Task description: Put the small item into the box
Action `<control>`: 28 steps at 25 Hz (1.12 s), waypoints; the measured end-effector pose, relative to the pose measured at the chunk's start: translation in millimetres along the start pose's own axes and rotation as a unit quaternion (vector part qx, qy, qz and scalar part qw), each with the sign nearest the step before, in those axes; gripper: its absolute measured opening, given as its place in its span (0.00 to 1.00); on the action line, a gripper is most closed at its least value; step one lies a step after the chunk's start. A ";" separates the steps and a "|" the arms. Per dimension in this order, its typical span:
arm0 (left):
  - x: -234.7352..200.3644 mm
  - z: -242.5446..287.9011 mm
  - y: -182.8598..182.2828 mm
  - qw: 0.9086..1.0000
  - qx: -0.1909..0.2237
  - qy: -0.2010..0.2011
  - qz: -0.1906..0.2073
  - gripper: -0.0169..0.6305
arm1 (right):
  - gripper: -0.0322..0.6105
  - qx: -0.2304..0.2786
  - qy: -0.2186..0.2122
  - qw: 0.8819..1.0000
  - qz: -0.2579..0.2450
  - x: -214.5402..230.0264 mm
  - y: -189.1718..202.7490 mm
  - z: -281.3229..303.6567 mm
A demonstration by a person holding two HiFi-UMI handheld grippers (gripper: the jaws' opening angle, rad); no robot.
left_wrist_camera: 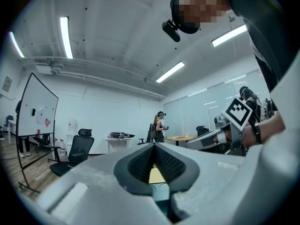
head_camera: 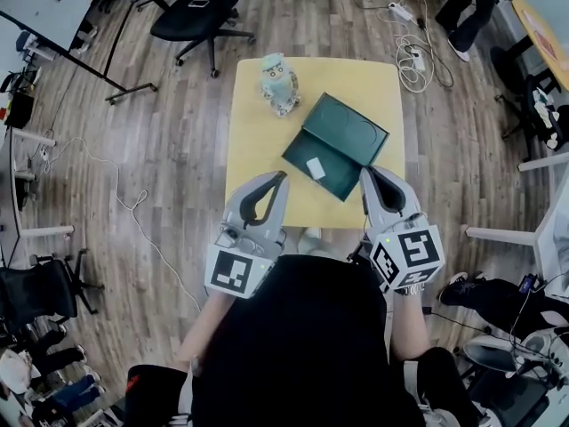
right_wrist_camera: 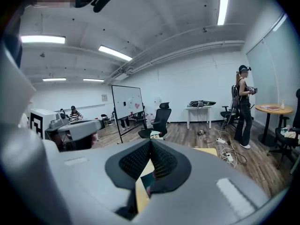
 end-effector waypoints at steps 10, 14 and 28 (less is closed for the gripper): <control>2.6 -3.2 -27.5 0.999 0.028 -0.010 0.016 0.03 | 0.05 0.052 -0.021 0.998 -0.015 -17.2 -33.2 -10.5; -1.9 1.5 -39.7 0.998 0.052 -0.012 0.028 0.03 | 0.05 0.079 -0.032 0.996 -0.030 -24.1 -53.1 -8.7; -25.4 -6.5 -65.3 0.995 0.083 -0.045 0.034 0.03 | 0.05 0.135 -0.043 0.989 -0.031 -38.2 -83.5 -8.0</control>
Point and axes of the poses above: the fingertips, and each gripper's own axes: z forward along the fingers, x to its right, y out of its underside, the point moved 2 cm from there along -z, backward along the fingers, and after that the axes turned 8 degrees about x, right-handed, at the moved point
